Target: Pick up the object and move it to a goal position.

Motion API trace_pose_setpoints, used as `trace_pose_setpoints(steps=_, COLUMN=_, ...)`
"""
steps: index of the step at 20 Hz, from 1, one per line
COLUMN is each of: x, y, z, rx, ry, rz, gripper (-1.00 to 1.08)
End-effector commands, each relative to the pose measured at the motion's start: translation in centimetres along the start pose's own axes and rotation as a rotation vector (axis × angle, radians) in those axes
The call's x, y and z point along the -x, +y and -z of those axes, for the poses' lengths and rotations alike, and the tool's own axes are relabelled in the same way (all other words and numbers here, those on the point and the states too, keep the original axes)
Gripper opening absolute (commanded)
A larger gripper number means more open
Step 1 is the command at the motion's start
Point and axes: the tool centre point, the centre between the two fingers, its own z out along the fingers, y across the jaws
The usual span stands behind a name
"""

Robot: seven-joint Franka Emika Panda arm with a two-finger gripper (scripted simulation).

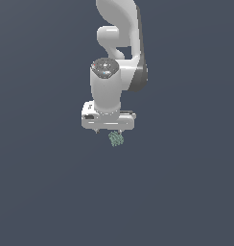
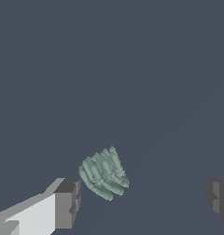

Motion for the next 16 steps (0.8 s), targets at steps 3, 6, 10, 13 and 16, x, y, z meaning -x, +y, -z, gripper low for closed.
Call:
trace_pose_setpoints(steps=3, x=0.4, y=-0.3, z=-0.9, rx=-0.002, ry=0.0, rz=0.045, gripper=1.0)
trace_pose_setpoints(steps=6, x=0.9, y=-0.6, z=-1.8, rx=-0.004, ry=0.001, rz=0.093, gripper=1.0)
trace_pose_setpoints(steps=10, x=1.8, y=-1.3, z=-3.3, rx=-0.008, ry=0.002, rz=0.179, gripper=1.0)
trace_pose_setpoints(steps=13, x=2.6, y=-1.8, z=-4.6, rx=-0.012, ry=0.004, rz=0.255, gripper=1.0)
trace_pose_setpoints(steps=16, x=3.4, y=-2.3, z=-5.7, rx=-0.015, ry=0.006, rz=0.319, gripper=1.0)
